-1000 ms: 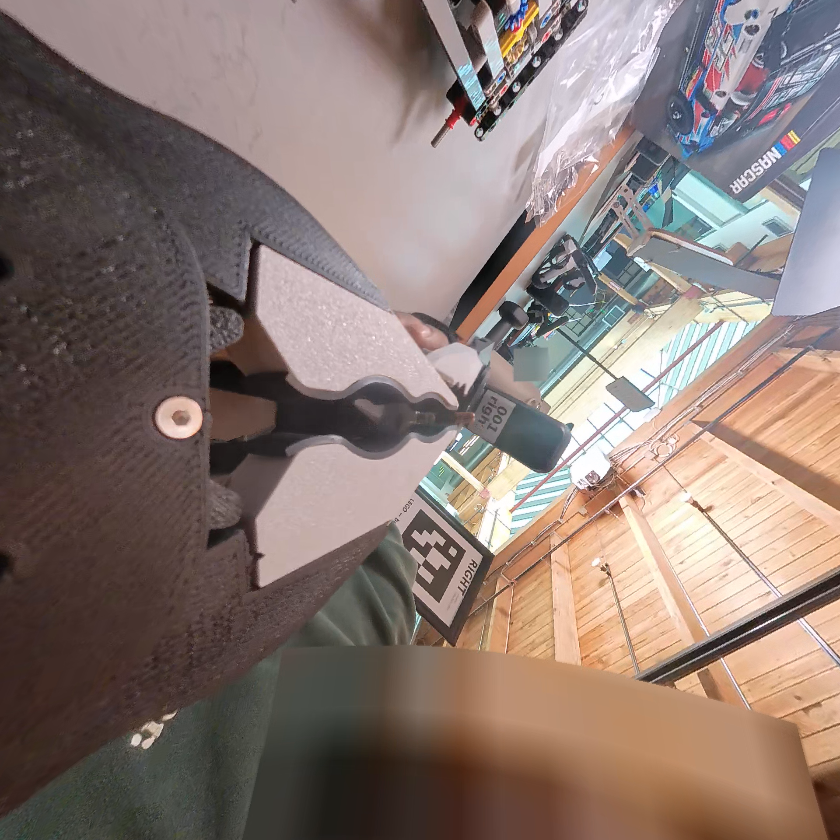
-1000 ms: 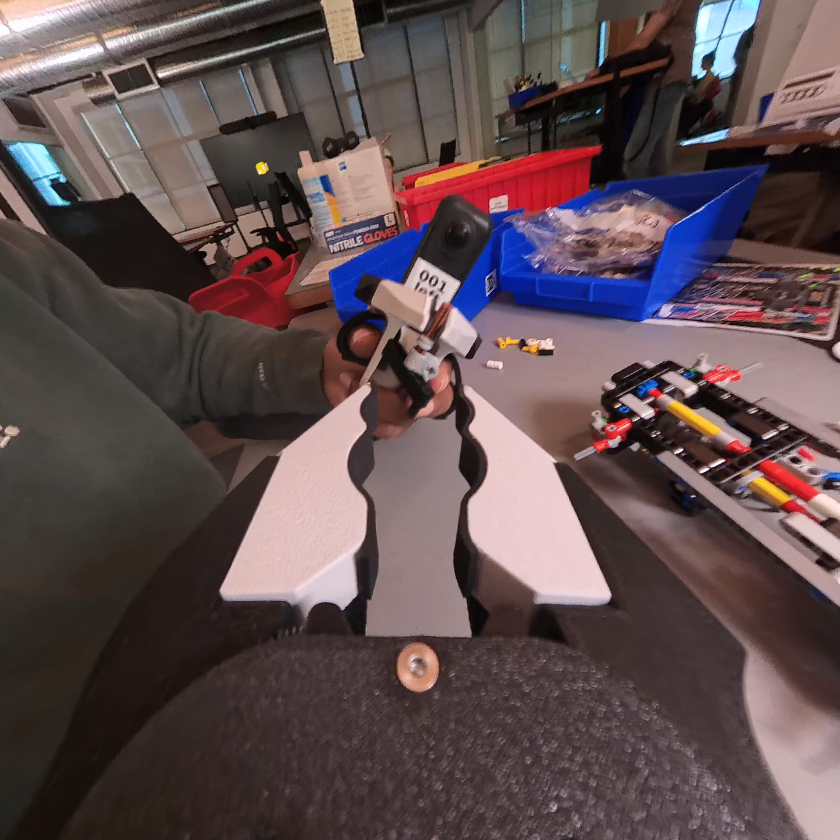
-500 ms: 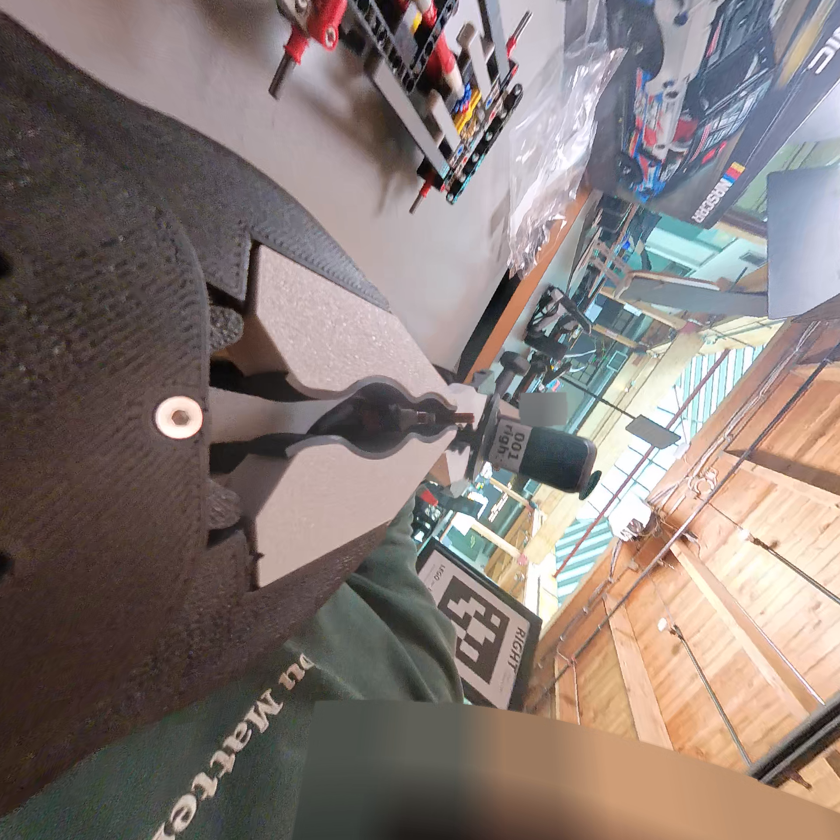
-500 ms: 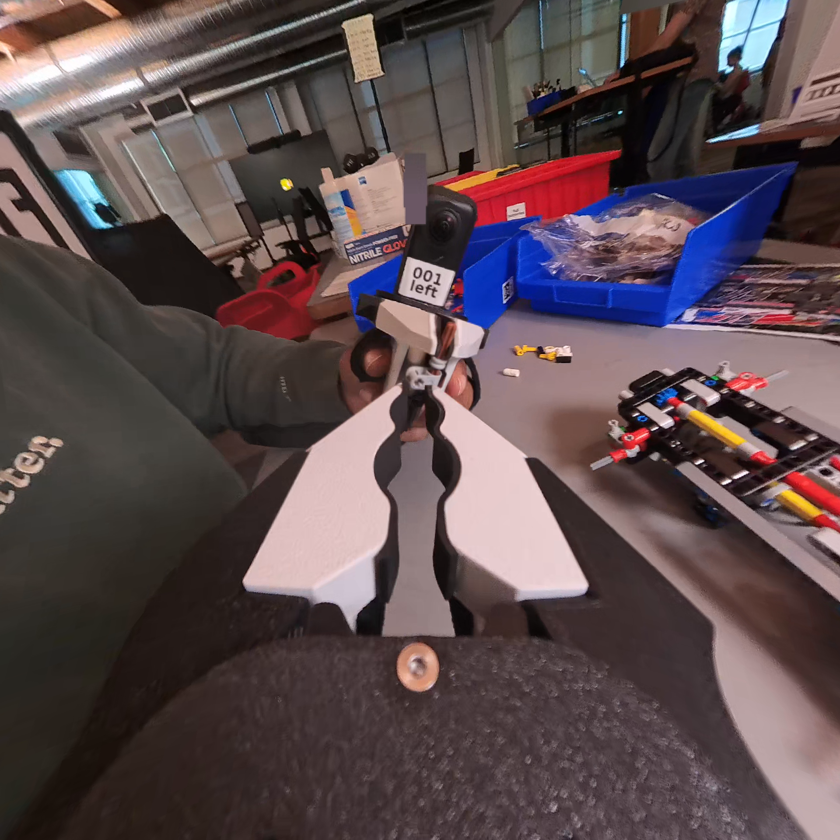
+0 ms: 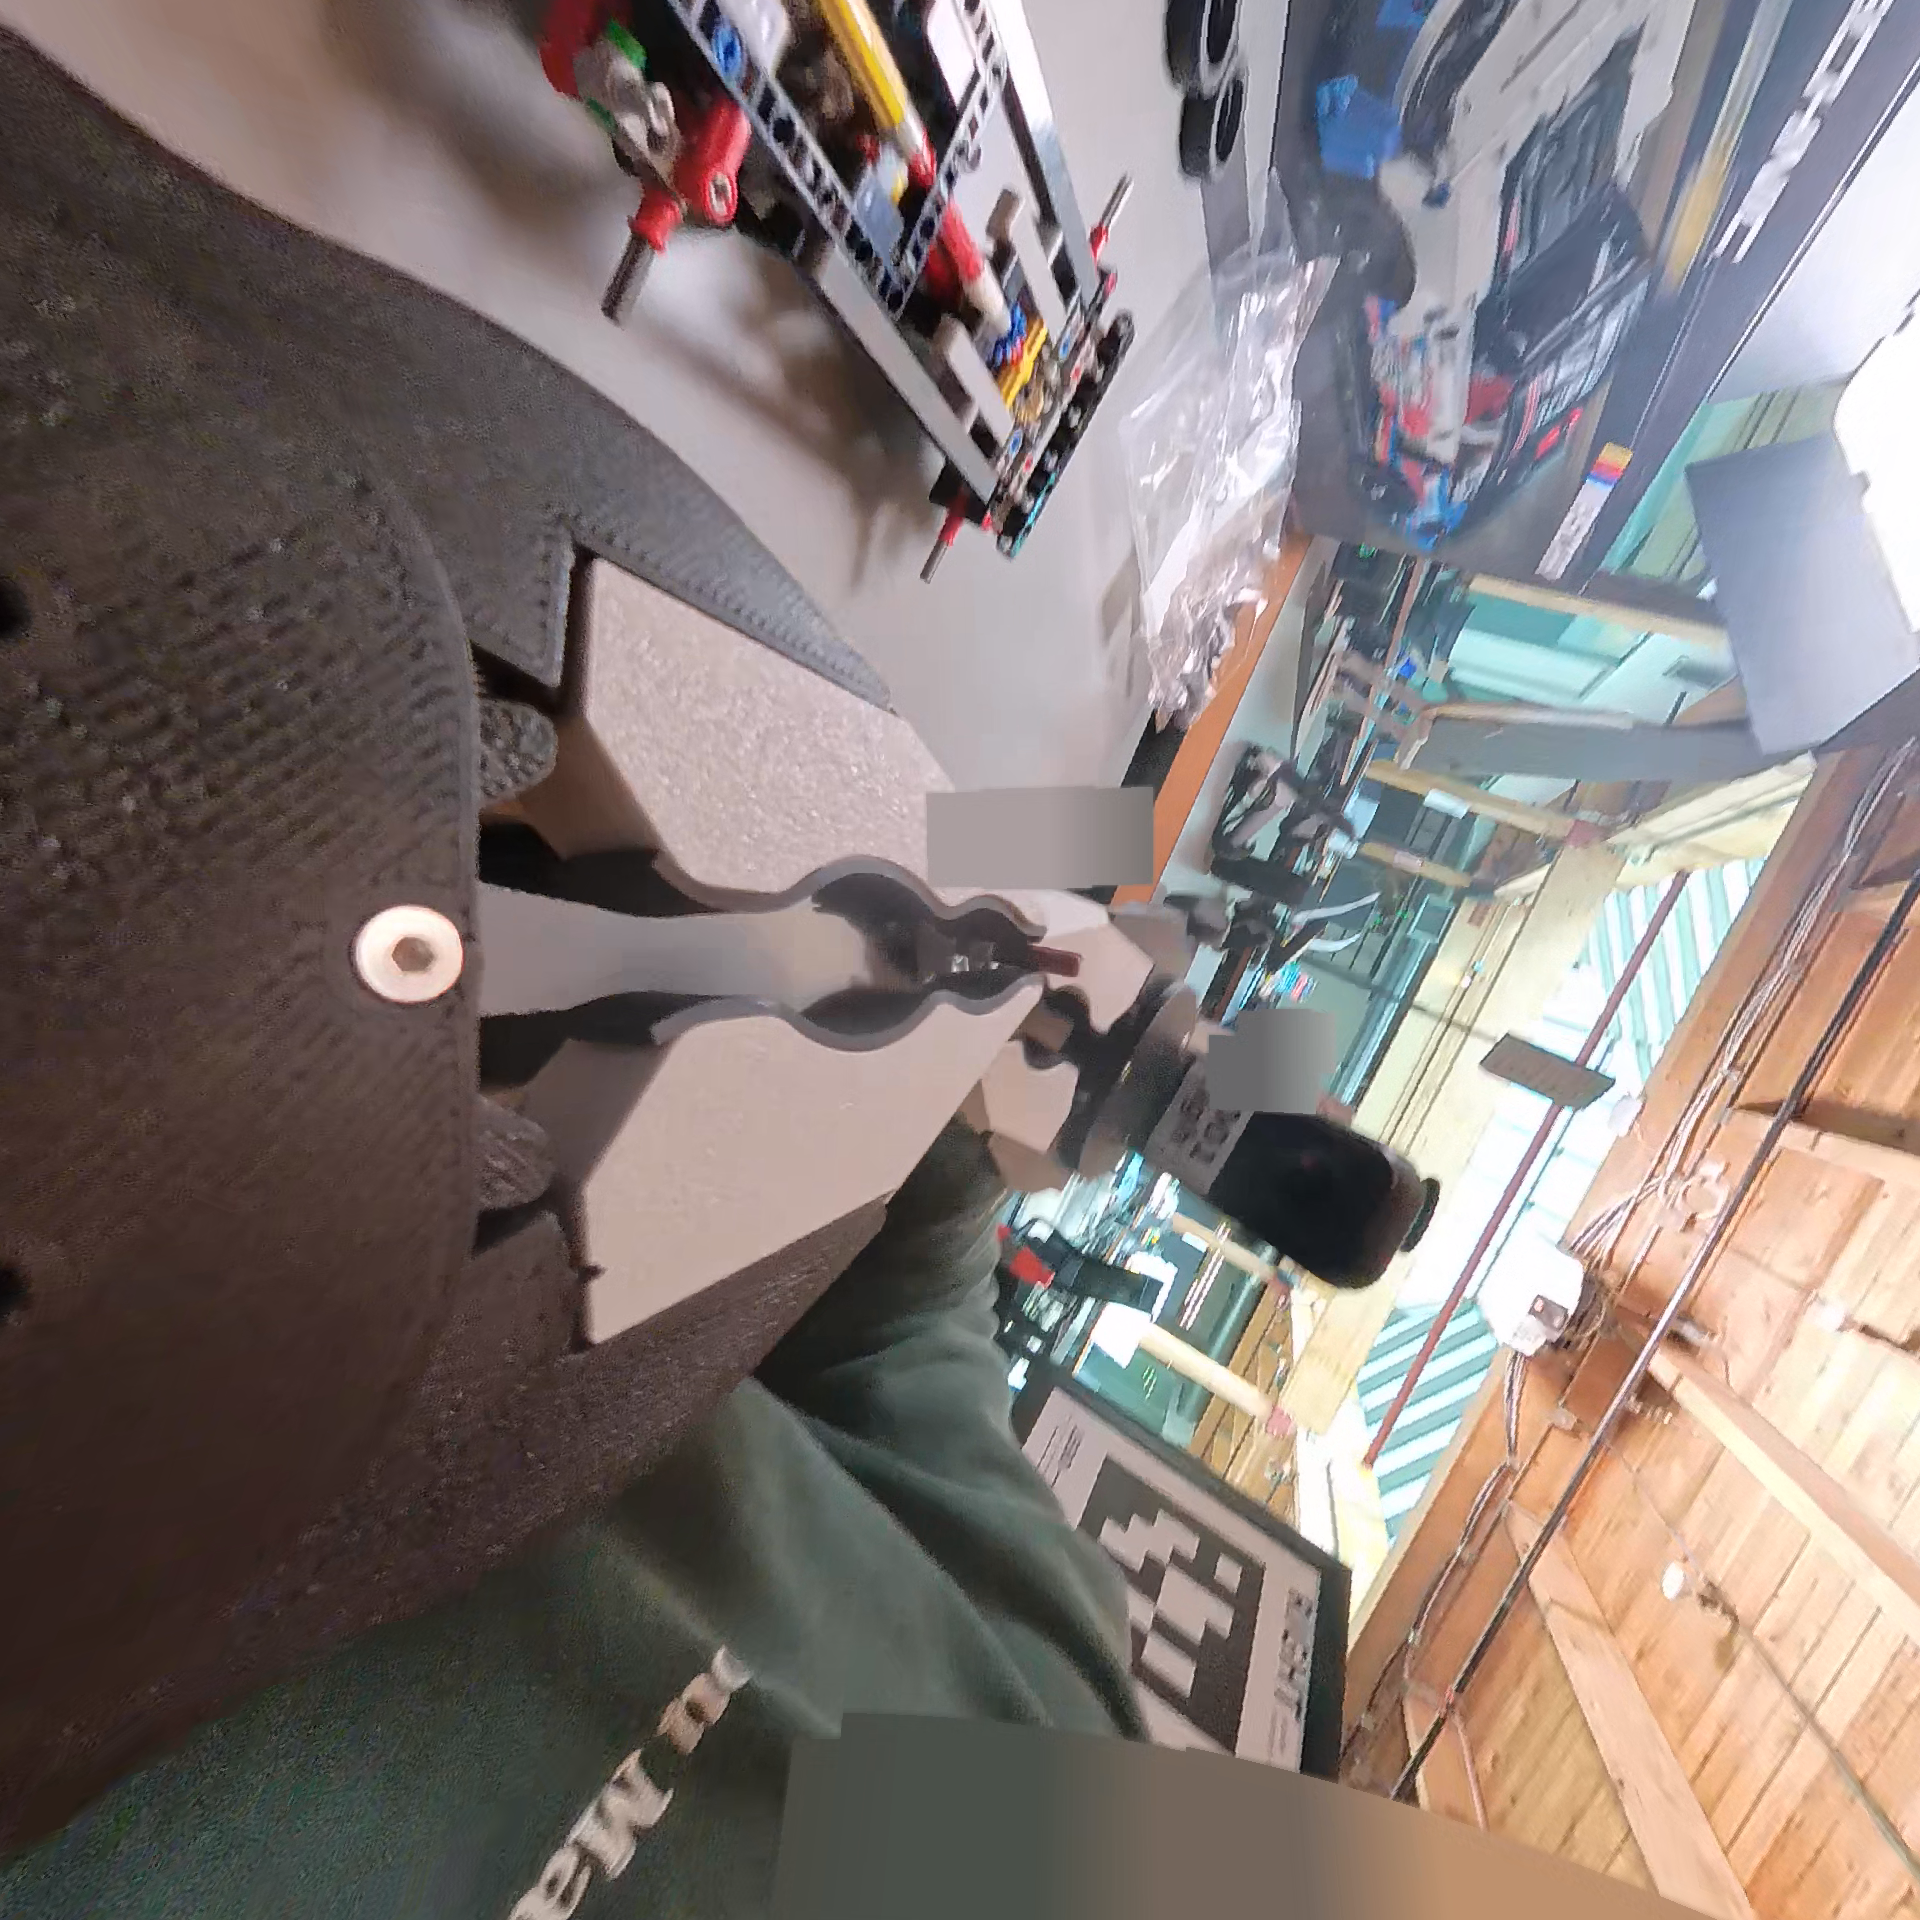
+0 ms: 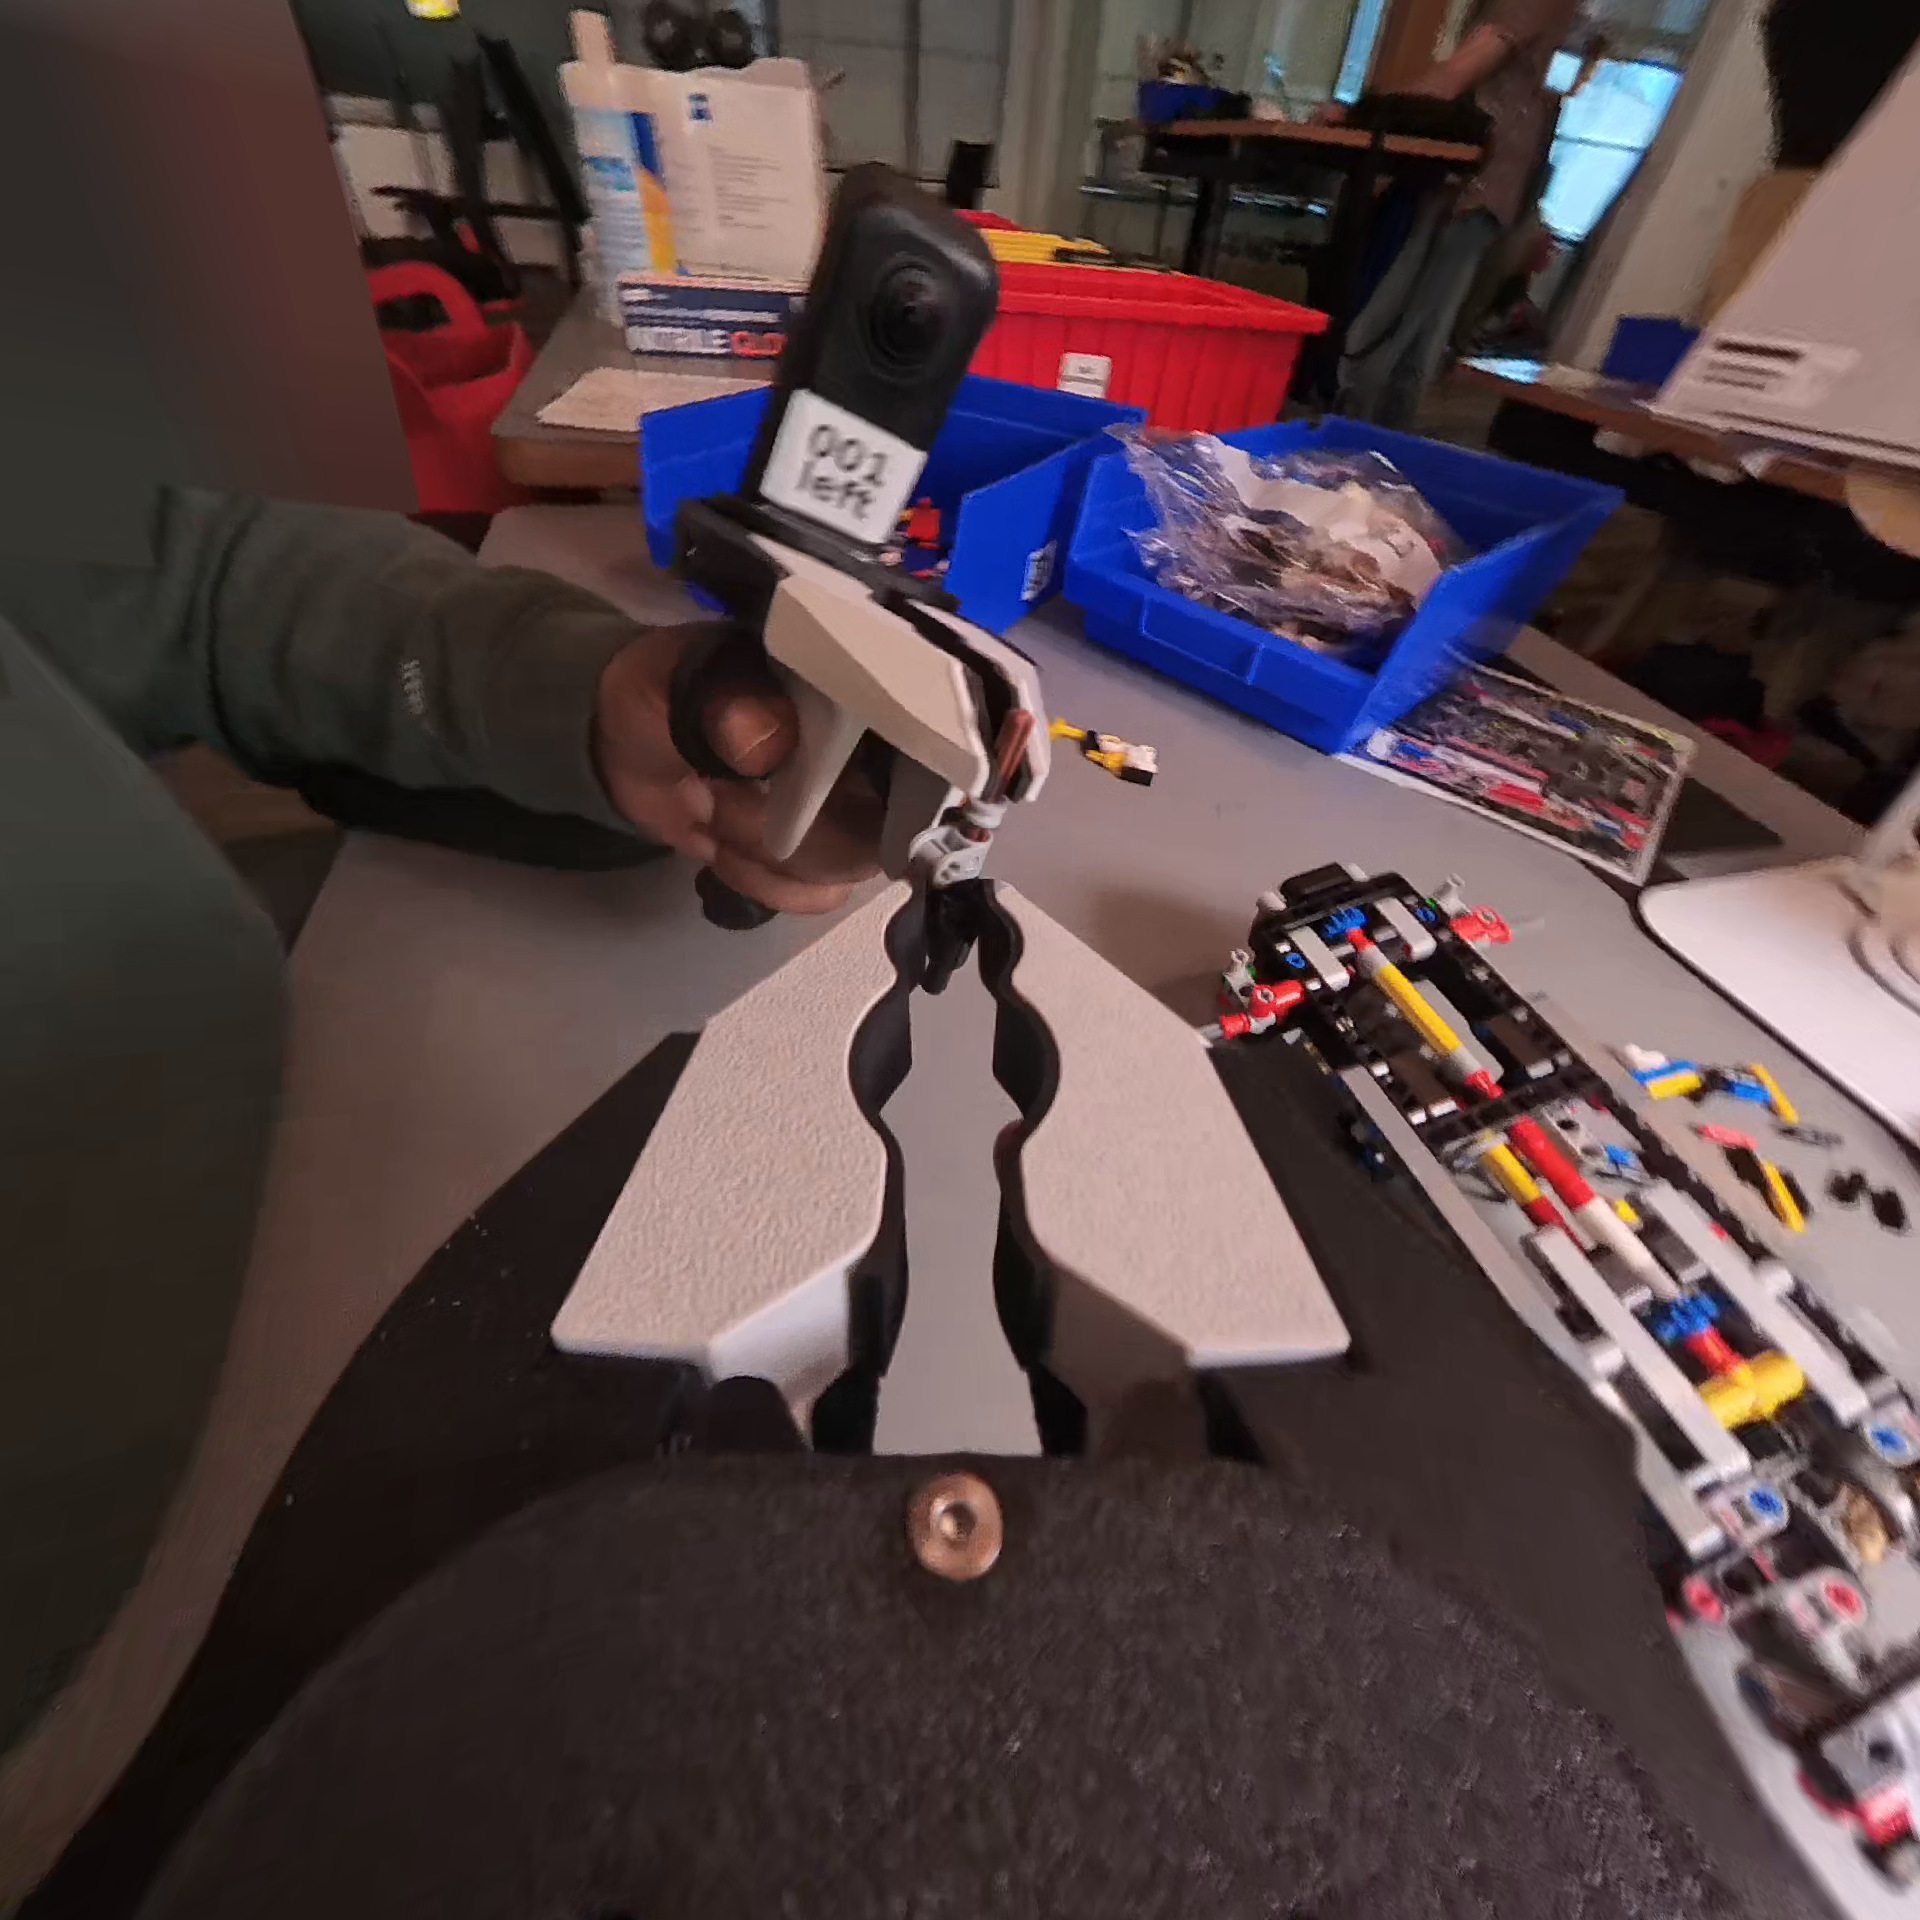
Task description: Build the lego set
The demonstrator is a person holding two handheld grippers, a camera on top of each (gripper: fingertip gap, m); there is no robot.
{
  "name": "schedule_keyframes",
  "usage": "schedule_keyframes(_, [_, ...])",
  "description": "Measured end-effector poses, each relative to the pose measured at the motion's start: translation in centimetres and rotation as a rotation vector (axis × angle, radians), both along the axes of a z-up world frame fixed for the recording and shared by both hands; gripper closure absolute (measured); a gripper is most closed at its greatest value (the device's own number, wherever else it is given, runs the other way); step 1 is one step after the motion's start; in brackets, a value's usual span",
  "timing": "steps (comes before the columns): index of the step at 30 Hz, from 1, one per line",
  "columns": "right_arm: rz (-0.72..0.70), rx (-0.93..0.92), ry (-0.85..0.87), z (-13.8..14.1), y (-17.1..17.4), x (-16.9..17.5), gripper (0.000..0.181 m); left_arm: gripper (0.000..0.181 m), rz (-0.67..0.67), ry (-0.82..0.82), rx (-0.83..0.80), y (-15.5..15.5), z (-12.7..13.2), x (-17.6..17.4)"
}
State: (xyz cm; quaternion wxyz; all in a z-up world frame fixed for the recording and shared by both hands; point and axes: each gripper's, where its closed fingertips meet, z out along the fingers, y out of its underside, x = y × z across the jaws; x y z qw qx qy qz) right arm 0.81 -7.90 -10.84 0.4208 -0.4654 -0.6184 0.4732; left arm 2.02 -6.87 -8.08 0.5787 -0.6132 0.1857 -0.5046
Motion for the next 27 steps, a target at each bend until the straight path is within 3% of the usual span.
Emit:
schedule_keyframes(4, [0.410,-0.066,-0.042,-0.2,-2.4,2.4,0.177,0.176,-0.253,0.020,-0.009,-2.9,-0.2,2.0])
schedule_keyframes(8, [0.768,-0.274,-0.171,-0.3,-4.7,4.1,0.177,0.177,-0.376,0.027,0.019,-4.8,0.0,3.1])
schedule_keyframes(14, [1.007,-0.423,-0.273,-1.2,-6.0,4.3,0.177,0.172,-0.394,0.137,0.081,-5.8,-0.7,3.5])
schedule_keyframes(20, [1.015,-0.466,-0.277,-1.7,-5.8,4.3,0.177,0.179,-0.350,0.226,0.129,-5.4,-1.3,3.5])
schedule_keyframes(23, [0.853,-0.405,-0.227,-1.4,-4.3,3.2,0.175,0.179,-0.242,0.251,0.131,-3.9,-1.1,2.6])
schedule_keyframes(25, [0.693,-0.285,-0.176,-1.0,-3.2,2.5,0.159,0.179,-0.152,0.298,0.127,-2.7,-1.4,1.8])
schedule_keyframes(27, [0.558,-0.172,-0.124,-0.5,-2.6,2.1,0.155,0.179,-0.102,0.316,0.104,-1.9,-1.6,1.3])
